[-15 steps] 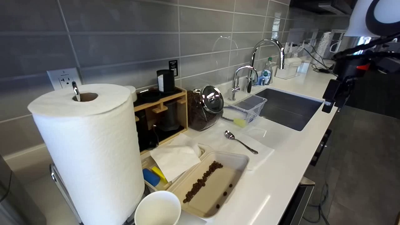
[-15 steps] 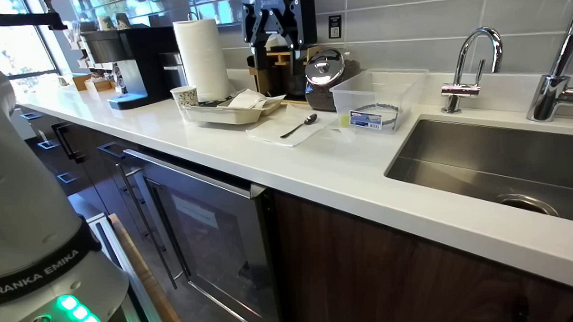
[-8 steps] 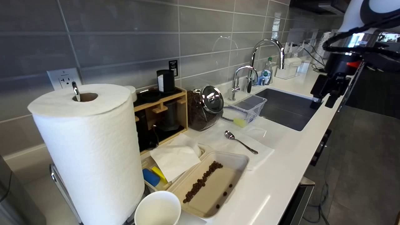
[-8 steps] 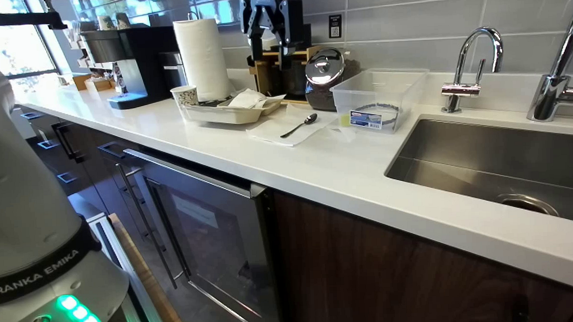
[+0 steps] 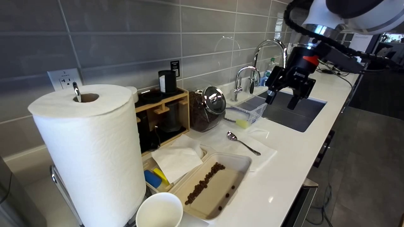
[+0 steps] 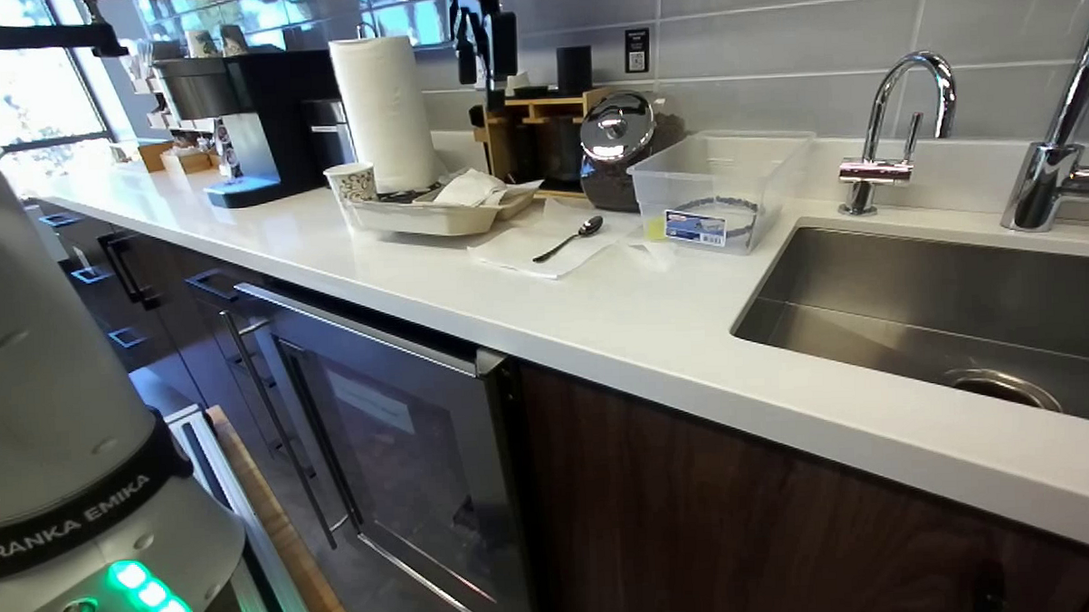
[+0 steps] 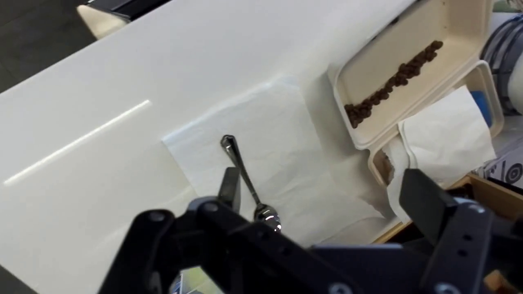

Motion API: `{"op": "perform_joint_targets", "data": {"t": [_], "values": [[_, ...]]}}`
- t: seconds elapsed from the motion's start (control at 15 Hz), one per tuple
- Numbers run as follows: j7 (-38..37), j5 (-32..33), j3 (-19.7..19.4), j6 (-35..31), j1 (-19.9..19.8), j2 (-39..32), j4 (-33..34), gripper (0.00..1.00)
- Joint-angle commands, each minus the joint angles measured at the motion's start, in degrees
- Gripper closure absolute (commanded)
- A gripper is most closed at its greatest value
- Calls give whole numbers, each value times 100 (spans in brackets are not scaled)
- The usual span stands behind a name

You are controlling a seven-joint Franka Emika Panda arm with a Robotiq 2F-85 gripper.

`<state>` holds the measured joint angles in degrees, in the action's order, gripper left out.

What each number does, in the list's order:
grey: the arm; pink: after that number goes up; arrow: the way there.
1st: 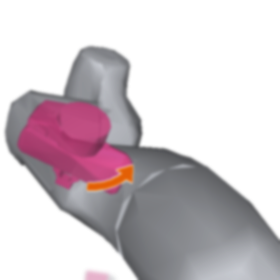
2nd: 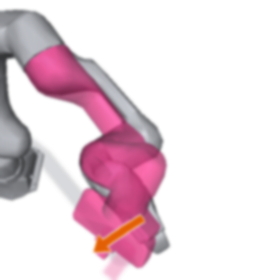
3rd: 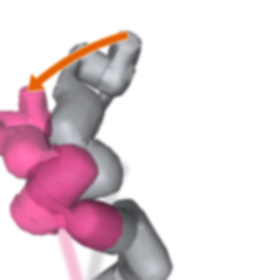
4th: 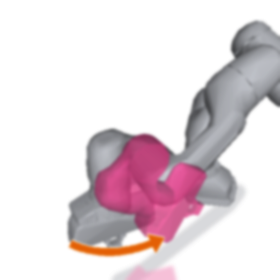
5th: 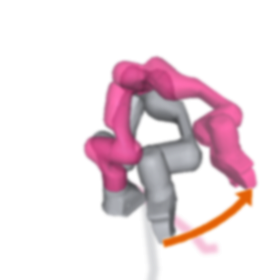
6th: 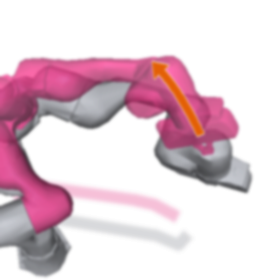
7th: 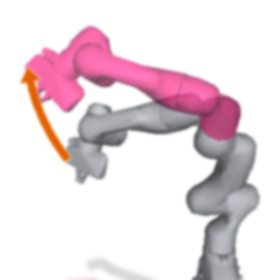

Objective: Close the disposable lunch pack then turn the pack to the right

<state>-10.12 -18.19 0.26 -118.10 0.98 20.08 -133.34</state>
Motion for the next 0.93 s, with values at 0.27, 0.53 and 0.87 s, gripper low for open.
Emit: {"op": "perform_joint_targets", "data": {"t": [0.27, 0.53, 0.87], "values": [[-727, -922, 457, -784, 366, -659, -113, 0], [-789, -1528, 613, -1359, 572, -788, -435, 0], [-614, -2216, 738, -2160, 751, -768, -1160, 0]]}}
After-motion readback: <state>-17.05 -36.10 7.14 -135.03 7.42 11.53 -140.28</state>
